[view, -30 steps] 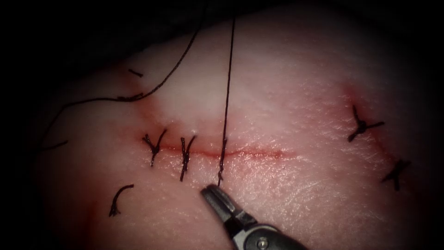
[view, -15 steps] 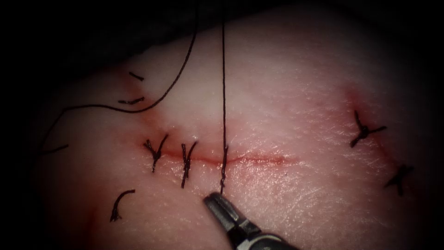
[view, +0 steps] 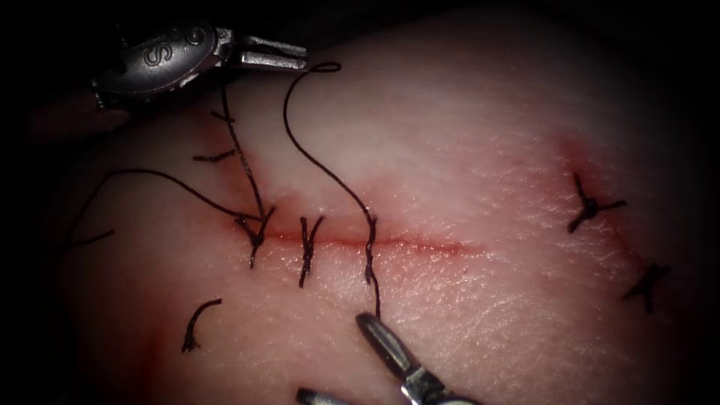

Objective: Wound Closure
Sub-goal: Loop suture once, clockwise, around right jaws

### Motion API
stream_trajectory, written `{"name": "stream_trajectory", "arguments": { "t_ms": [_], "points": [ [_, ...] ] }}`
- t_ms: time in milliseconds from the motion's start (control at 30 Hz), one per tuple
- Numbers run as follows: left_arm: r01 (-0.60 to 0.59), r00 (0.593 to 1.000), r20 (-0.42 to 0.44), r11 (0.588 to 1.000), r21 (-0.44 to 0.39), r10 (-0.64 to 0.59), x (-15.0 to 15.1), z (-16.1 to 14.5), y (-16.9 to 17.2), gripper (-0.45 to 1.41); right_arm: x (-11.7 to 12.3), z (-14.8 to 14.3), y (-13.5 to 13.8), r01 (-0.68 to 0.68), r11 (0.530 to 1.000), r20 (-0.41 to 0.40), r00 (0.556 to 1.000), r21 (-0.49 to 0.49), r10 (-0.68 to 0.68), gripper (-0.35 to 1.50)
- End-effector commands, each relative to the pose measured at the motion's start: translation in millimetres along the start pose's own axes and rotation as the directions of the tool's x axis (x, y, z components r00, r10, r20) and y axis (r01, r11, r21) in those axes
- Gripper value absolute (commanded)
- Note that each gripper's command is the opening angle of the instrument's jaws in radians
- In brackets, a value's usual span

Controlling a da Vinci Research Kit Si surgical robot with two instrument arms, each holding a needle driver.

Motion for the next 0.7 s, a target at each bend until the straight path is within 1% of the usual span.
{"name": "stream_trajectory", "arguments": {
  "t_ms": [33, 100, 133, 167, 200, 233, 267, 300, 333, 367, 400, 433, 467, 533, 633, 667, 700],
  "points": [
    [-0.009, 1.000, -0.015, 1.000, -0.019, 0.009, 0.9, -0.2, -0.5, -0.45, 1.0, 0.7, -0.2, 0.029, 1.000, -0.002, 1.000, 0.008, -0.029, 1.45],
    [-0.014, 0.999, -0.044, 0.997, -0.074, 0.011, 2.8, -0.9, 1.4, -0.45, 2.0, 0.2, 0.2, 0.045, 0.999, 0.005, 0.999, 0.013, -0.045, 1.46],
    [-0.024, 0.998, -0.056, 0.993, -0.112, 0.018, 4.4, -1.3, 3.0, -0.45, 2.8, -0.3, 0.9, 0.049, 0.998, 0.018, 0.999, 0.025, -0.049, 1.43],
    [-0.024, 0.998, -0.056, 0.993, -0.112, 0.018, 4.4, -1.3, 3.0, -0.45, 2.8, -0.3, 0.9, 0.049, 0.998, 0.018, 0.999, 0.025, -0.049, 1.43],
    [-0.030, 0.998, -0.060, 0.991, -0.131, 0.022, 5.4, -1.5, 3.9, -0.45, 3.3, -0.5, 1.6, 0.044, 0.999, 0.034, 0.998, 0.032, -0.045, 1.35],
    [-0.036, 0.997, -0.069, 0.989, -0.147, 0.026, 6.7, -1.7, 5.0, -0.45, 4.0, -0.6, 2.7, 0.036, 0.998, 0.056, 0.998, 0.045, -0.038, 1.03],
    [-0.036, 0.997, -0.069, 0.989, -0.147, 0.026, 6.7, -1.7, 5.0, -0.45, 4.0, -0.6, 2.7, 0.036, 0.998, 0.056, 0.998, 0.045, -0.038, 1.03],
    [-0.040, 0.997, -0.078, 0.987, -0.154, 0.028, 7.5, -1.8, 5.8, -0.45, 4.5, -0.5, 3.4, 0.030, 0.998, 0.071, 0.997, 0.050, -0.034, 0.74],
    [-0.045, 0.996, -0.084, 0.986, -0.159, 0.032, 8.6, -1.8, 6.7, -0.45, 5.1, 0.0, 4.6, 0.028, 0.998, 0.098, 0.995, 0.057, -0.034, 0.02],
    [-0.045, 0.996, -0.084, 0.986, -0.159, 0.032, 8.6, -1.8, 6.7, -0.45, 5.1, 0.0, 4.6, 0.028, 0.998, 0.098, 0.995, 0.057, -0.034, 0.02],
    [-0.047, 0.996, -0.082, 0.986, -0.159, 0.034, 9.3, -1.7, 7.2, -0.45, 5.4, 0.5, 5.3, 0.064, 0.996, 0.114, 0.991, 0.063, -0.071, -0.31],
    [-0.049, 0.996, -0.080, 0.987, -0.154, 0.037, 10.4, -1.5, 7.9, -0.45, 5.7, 1.2, 6.3, 0.088, 0.993, 0.144, 0.985, 0.076, -0.098, -0.35],
    [-0.049, 0.996, -0.080, 0.987, -0.154, 0.037, 10.4, -1.5, 7.9, -0.45, 5.7, 1.2, 6.3, 0.088, 0.993, 0.144, 0.985, 0.076, -0.098, -0.35],
    [-0.050, 0.995, -0.088, 0.989, -0.142, 0.037, 11.2, -1.3, 8.4, -0.45, 5.6, 2.5, 7.1, 0.125, 0.984, 0.183, 0.972, 0.125, -0.147, -0.35],
    [-0.049, 0.994, -0.098, 0.991, -0.122, 0.037, 12.5, -1.0, 9.0, -0.45, 5.3, 4.4, 7.6, 0.157, 0.968, 0.203, 0.959, 0.198, -0.197, -0.35],
    [-0.046, 0.994, -0.101, 0.993, -0.110, 0.035, 13.3, -1.0, 9.2, -0.45, 5.2, 5.6, 7.7, 0.165, 0.958, 0.215, 0.952, 0.237, -0.217, -0.35],
    [-0.046, 0.994, -0.101, 0.993, -0.110, 0.035, 13.3, -1.0, 9.2, -0.45, 5.2, 5.6, 7.7, 0.165, 0.958, 0.215, 0.952, 0.237, -0.217, -0.35]
  ]
}}
